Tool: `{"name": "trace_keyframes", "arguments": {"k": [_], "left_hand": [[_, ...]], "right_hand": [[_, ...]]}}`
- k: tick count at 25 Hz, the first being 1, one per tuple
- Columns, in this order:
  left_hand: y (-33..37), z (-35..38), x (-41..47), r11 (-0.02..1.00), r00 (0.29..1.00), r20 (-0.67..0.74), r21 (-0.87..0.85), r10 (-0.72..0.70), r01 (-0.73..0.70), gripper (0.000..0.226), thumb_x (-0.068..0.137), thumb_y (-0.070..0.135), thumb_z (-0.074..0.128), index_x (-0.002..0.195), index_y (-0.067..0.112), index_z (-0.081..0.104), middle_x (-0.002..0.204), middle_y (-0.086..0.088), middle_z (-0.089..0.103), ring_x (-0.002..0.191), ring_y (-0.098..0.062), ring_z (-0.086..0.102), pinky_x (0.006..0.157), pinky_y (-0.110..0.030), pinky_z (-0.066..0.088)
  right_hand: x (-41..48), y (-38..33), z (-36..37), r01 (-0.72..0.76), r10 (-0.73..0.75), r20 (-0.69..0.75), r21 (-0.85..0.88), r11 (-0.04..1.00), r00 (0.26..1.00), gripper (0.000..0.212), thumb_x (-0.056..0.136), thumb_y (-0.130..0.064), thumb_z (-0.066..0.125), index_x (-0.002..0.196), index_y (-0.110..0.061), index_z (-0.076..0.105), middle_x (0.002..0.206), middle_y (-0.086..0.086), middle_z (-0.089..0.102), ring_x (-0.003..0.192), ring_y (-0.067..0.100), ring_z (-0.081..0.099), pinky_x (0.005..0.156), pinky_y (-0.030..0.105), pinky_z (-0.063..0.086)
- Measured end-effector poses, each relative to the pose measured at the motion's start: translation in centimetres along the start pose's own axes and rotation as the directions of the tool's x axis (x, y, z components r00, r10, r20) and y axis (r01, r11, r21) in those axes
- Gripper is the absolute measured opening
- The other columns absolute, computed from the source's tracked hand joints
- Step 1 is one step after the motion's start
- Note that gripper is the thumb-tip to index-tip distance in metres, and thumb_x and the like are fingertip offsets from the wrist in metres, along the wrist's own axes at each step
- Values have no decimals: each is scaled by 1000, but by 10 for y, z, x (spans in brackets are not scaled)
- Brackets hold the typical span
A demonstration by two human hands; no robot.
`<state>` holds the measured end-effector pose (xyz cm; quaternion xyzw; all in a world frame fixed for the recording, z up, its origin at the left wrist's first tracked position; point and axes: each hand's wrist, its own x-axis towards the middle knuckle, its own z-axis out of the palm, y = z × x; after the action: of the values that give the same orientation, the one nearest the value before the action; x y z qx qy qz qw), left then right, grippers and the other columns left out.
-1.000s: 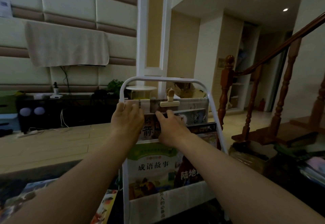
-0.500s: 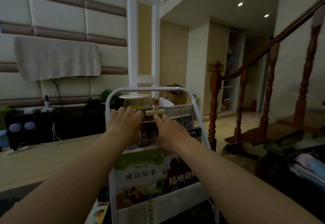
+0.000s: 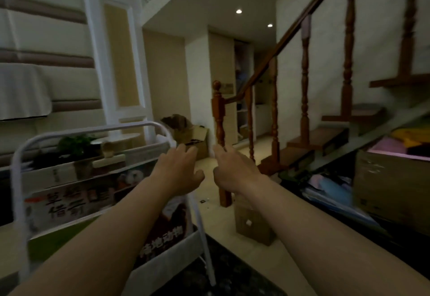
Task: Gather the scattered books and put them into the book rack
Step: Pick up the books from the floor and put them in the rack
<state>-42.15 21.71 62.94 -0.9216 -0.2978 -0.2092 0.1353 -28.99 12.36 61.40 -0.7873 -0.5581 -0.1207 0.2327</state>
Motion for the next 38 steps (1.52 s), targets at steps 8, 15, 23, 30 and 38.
{"name": "trace_keyframes", "arguments": {"k": [8, 15, 23, 30, 38], "left_hand": [[168, 69, 48, 969, 964, 101, -38, 246, -243, 50, 89, 52, 52, 130, 24, 43, 117, -4, 49, 100, -21, 49, 84, -37, 49], [317, 173, 47, 904, 872, 238, -112, 428, -413, 38, 91, 52, 47, 116, 23, 43, 112, -6, 48, 85, -21, 40, 73, -37, 40], [370, 328, 12, 830, 695, 464, -205, 550, -519, 54, 92, 48, 52, 136, 19, 39, 130, -9, 46, 115, -29, 48, 93, -41, 41], [399, 430, 19, 753, 525, 596, -223, 608, -619, 56, 91, 43, 57, 137, 17, 37, 127, -12, 46, 111, -32, 51, 86, -39, 40], [465, 533, -22, 518, 208, 658, -318, 723, -794, 64, 91, 37, 61, 143, 16, 30, 132, -15, 43, 114, -32, 51, 86, -38, 40]], "right_hand": [[-76, 184, 6, -284, 284, 8, 35, 958, 959, 46, 95, -31, 49, 139, -21, 36, 130, 9, 43, 116, 34, 50, 91, 48, 48], [-156, 324, 46, -495, 494, 113, -17, 869, 862, 62, 98, -31, 47, 153, -20, 22, 151, 11, 30, 128, 38, 44, 96, 50, 47], [-235, 438, 141, -621, 658, 329, -224, 751, 678, 54, 96, -30, 49, 145, -21, 29, 135, 13, 41, 115, 38, 51, 86, 43, 47], [-292, 509, 240, -693, 699, 482, -232, 683, 528, 65, 87, -36, 66, 141, -15, 37, 137, 15, 48, 116, 38, 54, 87, 41, 50], [-398, 529, 363, -795, 725, 651, -308, 522, 224, 76, 87, -40, 70, 145, -14, 29, 140, 14, 46, 120, 35, 53, 96, 45, 49]]}}
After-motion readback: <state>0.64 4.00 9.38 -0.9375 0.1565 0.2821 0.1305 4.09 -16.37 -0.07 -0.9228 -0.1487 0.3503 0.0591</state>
